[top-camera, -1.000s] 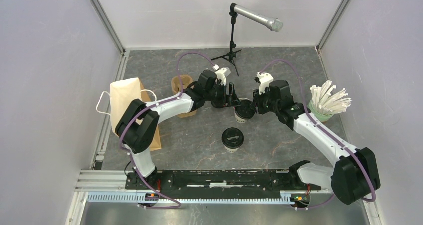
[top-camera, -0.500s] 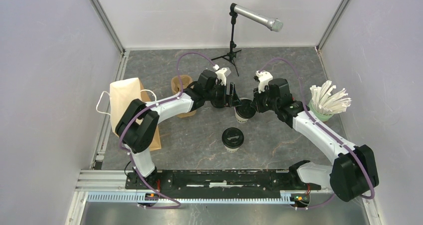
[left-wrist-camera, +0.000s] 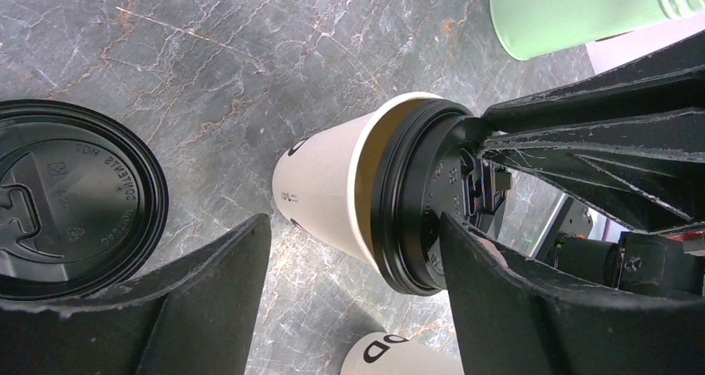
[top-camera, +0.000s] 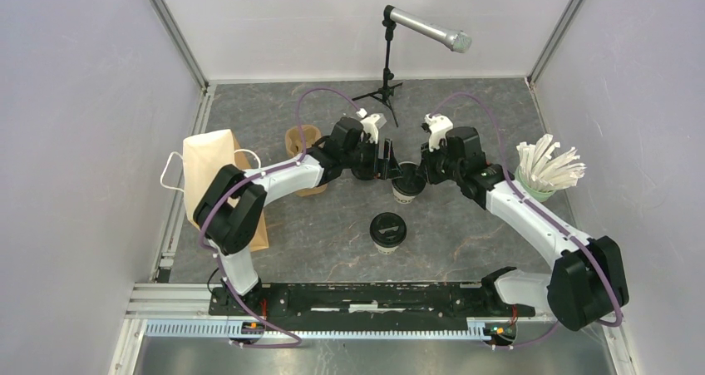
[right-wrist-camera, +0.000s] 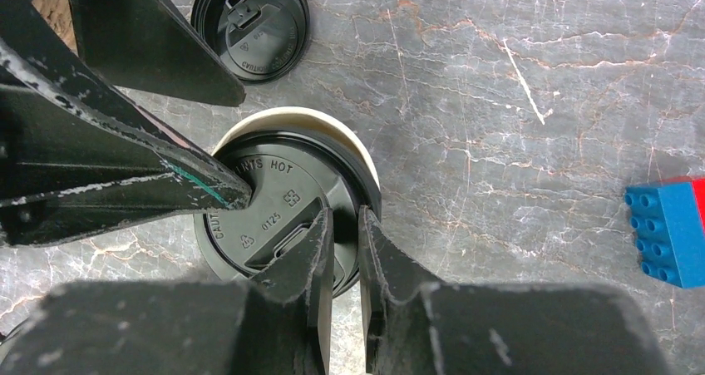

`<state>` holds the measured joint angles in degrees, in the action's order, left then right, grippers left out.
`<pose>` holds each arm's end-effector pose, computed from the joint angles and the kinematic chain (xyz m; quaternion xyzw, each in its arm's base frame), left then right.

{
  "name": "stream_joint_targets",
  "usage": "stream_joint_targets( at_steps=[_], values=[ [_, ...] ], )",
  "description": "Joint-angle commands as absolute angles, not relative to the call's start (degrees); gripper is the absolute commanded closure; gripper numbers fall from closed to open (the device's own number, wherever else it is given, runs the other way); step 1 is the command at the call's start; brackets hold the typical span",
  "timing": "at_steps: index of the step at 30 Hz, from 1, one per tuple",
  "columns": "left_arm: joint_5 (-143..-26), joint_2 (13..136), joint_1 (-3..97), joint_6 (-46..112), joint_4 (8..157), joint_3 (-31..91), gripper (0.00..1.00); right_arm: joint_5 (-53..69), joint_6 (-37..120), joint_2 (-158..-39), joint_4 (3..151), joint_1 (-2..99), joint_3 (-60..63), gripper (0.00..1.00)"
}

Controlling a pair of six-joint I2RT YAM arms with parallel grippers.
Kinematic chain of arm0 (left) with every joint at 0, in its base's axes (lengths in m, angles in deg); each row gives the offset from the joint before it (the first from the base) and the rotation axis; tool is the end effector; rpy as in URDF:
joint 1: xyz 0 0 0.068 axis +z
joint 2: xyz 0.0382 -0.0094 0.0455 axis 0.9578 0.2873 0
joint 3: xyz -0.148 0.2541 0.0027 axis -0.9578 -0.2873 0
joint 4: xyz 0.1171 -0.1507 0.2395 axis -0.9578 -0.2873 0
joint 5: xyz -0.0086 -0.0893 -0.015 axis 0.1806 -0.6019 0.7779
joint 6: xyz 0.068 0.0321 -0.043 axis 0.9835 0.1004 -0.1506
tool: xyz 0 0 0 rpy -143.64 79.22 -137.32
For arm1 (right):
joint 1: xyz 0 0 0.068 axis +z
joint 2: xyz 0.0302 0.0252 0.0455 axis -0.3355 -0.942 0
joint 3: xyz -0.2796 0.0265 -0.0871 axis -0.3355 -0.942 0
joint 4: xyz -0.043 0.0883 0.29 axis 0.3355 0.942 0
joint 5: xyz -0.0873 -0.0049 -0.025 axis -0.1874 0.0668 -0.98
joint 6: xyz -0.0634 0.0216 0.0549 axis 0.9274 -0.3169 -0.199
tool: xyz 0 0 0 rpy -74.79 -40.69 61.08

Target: Pack the takeout coffee

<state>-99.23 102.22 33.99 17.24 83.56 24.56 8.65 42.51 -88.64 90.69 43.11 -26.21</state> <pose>0.3496 -0.3249 0.1909 0.1850 0.8465 -0.4036 0.2939 0.3065 0.1447 0.2352 -0.1669 0.8777 0.1729 0.4147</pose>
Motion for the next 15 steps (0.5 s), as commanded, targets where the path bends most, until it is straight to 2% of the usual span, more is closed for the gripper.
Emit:
stream_joint_targets(
  at_steps=[1,15],
  values=[
    [-100.3,103.3,33.6,20.8,83.8,26.9,0.21,8.5,42.9,-89.8,87.9,42.9,-22.7,0.81],
    [-97.2,103.1,33.6,20.7,82.9,27.4,0.2,7.1,45.3,-91.1,86.6,42.9,-21.7,0.81]
  ],
)
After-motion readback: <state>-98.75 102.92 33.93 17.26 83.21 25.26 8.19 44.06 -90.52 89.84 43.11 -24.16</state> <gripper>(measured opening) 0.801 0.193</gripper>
